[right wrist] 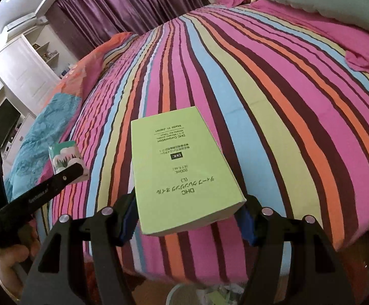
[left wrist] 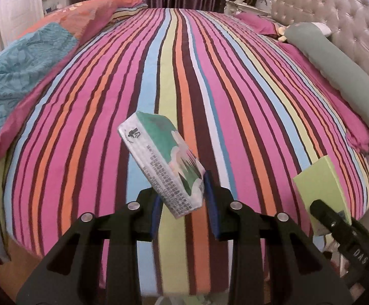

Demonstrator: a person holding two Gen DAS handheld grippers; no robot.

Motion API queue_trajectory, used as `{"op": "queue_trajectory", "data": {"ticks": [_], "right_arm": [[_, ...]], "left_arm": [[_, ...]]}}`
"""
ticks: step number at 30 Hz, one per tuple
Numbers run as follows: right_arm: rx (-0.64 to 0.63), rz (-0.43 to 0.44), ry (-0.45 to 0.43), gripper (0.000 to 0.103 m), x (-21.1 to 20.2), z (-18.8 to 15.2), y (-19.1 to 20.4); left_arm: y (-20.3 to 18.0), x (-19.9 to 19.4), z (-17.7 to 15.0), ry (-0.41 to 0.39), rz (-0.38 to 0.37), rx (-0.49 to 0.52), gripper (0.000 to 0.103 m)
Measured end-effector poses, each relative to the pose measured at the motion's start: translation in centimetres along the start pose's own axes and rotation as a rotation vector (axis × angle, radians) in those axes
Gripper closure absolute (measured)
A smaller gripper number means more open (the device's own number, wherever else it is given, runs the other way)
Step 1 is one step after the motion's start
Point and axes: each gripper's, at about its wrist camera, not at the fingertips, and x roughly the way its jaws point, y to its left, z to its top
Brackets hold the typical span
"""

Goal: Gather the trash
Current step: 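Carry the tissue pack and DHC box over the wastebasket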

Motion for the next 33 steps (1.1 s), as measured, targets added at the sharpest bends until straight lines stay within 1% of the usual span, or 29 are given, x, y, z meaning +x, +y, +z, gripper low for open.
{"op": "queue_trajectory", "data": {"ticks": [8, 13, 18, 22, 26, 30, 33], "right_arm": [[0.001, 0.018, -0.003, 0.042, -2.8, -3.9, 0.5], [-0.015, 0.015, 0.004, 0.042, -4.0, -6.3, 1.1], [-0.017, -0.01, 0.043, 0.042, -4.4, -9.0, 1.4], [0.021, -0.033, 0.118, 0.042, -3.8, -11.6, 0.7], [0.05, -0.057, 0.199, 0.042, -2.7, -13.4, 0.2], [0.068, -0.077, 0.282, 0.042, -1.2, -14.5, 0.0], [0.079, -0.093, 0.366, 0.042, 0.3, -16.3, -0.2]], "left_arm": [[1.0, -3.1, -5.0, 0.002, -0.007, 0.035, 0.072], [0.9, -4.7, -8.1, 0.003, -0.015, 0.055, 0.072], [0.6, -6.1, -11.7, 0.012, -0.014, 0.098, 0.072], [0.5, -6.3, -15.0, 0.058, -0.031, 0.109, 0.072], [0.1, -5.5, -18.3, 0.116, -0.039, 0.12, 0.072], [-0.5, -3.8, -21.1, 0.198, -0.055, 0.125, 0.072], [-1.0, -1.9, -22.8, 0.281, -0.062, 0.144, 0.072]]}}
